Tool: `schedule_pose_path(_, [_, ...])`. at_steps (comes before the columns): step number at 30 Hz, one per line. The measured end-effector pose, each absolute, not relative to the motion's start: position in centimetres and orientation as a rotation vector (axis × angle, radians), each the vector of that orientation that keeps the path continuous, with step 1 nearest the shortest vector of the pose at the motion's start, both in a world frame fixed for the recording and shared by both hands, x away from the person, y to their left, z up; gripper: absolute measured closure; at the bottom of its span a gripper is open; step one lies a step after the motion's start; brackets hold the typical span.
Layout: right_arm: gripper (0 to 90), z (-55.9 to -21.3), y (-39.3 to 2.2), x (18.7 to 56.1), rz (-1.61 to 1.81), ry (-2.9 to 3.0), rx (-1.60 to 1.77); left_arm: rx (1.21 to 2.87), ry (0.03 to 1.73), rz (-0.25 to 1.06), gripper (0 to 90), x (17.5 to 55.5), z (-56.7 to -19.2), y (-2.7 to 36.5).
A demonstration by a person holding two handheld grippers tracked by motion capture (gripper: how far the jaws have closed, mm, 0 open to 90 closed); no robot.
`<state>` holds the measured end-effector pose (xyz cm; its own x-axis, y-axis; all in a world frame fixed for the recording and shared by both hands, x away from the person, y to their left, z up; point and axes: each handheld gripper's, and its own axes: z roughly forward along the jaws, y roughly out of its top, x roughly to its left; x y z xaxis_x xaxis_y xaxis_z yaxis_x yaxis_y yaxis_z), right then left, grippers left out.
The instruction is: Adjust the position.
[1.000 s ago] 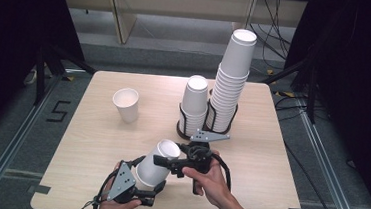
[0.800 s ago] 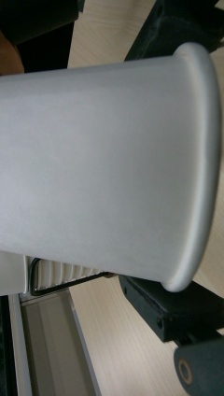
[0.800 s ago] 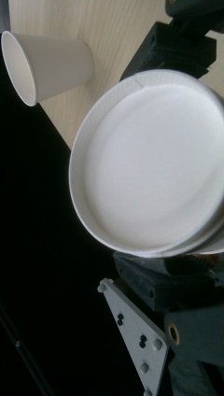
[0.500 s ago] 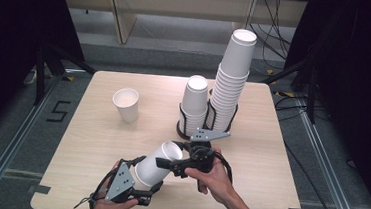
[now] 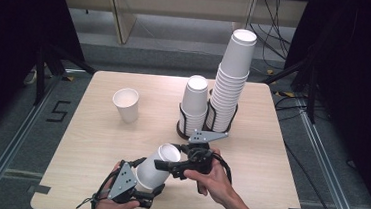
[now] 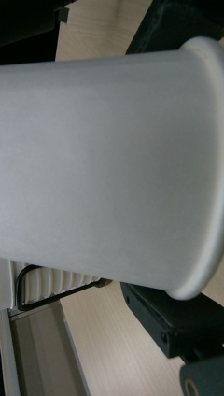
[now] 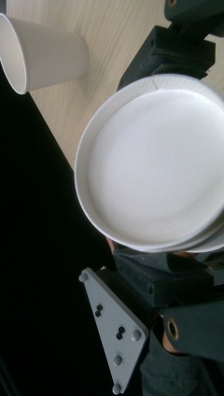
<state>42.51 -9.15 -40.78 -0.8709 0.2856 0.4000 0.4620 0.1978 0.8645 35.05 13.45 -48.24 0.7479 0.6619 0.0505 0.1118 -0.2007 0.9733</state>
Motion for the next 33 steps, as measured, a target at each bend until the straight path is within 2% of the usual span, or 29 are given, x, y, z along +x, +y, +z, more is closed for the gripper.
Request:
schedule_pose_path(10, [23.8, -40.7, -8.7, 42.1, -1.729, -2.387, -0.708, 1.749, 0.659, 0.512, 4.4, 35.1, -48.4, 13.4])
schedule_pose_path(16, [22.2, -40.7, -8.7, 42.2, -1.725, -2.402, -0.717, 1.783, 0.636, 0.542, 10.3, 35.2, -48.2, 13.6])
schedule_pose_path(20, [20.5, -40.5, -8.9, 42.3, -1.707, -2.451, -0.677, 1.825, 0.614, 0.514, 10.7, 35.4, -48.1, 13.7])
schedule_pose_path(23, [17.5, -40.3, -9.1, 42.4, -1.692, -2.519, -0.674, 1.860, 0.587, 0.544, 10.9, 35.3, -48.2, 13.9])
schedule_pose_path(33, [16.9, -39.6, -9.8, 42.4, -1.642, -2.578, -0.623, 1.965, 0.519, 0.537, 11.6, 35.2, -48.0, 13.7])
